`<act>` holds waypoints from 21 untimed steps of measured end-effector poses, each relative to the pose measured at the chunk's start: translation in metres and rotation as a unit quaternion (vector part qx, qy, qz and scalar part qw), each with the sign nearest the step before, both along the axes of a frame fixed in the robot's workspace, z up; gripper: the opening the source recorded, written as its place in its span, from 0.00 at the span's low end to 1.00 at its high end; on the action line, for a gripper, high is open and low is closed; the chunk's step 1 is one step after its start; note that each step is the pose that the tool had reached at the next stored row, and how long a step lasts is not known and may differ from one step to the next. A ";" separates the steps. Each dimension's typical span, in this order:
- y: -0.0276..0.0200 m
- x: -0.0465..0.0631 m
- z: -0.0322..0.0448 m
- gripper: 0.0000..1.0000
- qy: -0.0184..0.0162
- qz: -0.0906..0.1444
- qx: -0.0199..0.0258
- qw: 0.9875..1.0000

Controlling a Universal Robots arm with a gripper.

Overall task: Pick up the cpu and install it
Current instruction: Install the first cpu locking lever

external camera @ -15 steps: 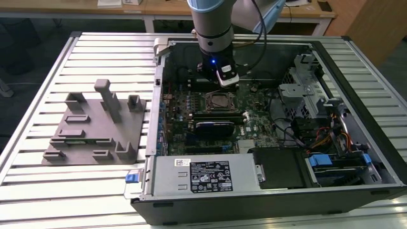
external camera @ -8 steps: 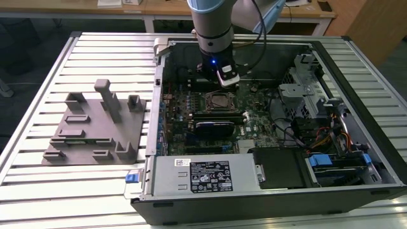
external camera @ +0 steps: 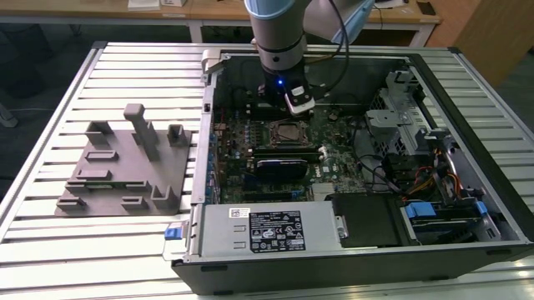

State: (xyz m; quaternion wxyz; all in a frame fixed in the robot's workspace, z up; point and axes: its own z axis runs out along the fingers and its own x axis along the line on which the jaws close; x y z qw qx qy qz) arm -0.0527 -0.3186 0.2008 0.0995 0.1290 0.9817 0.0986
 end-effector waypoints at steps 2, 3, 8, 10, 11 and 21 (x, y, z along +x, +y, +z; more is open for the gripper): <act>0.0000 0.000 -0.0005 0.11 0.000 0.003 -0.001 1.000; 0.0000 -0.001 -0.0008 0.11 -0.001 0.005 -0.002 1.000; 0.0001 -0.001 -0.0019 0.11 -0.003 0.007 -0.002 1.000; 0.0009 -0.002 -0.0025 0.11 -0.004 0.007 -0.002 1.000; 0.0012 -0.002 -0.0028 0.11 -0.005 0.007 -0.002 1.000; 0.0017 -0.005 -0.0048 0.11 -0.014 0.007 -0.008 1.000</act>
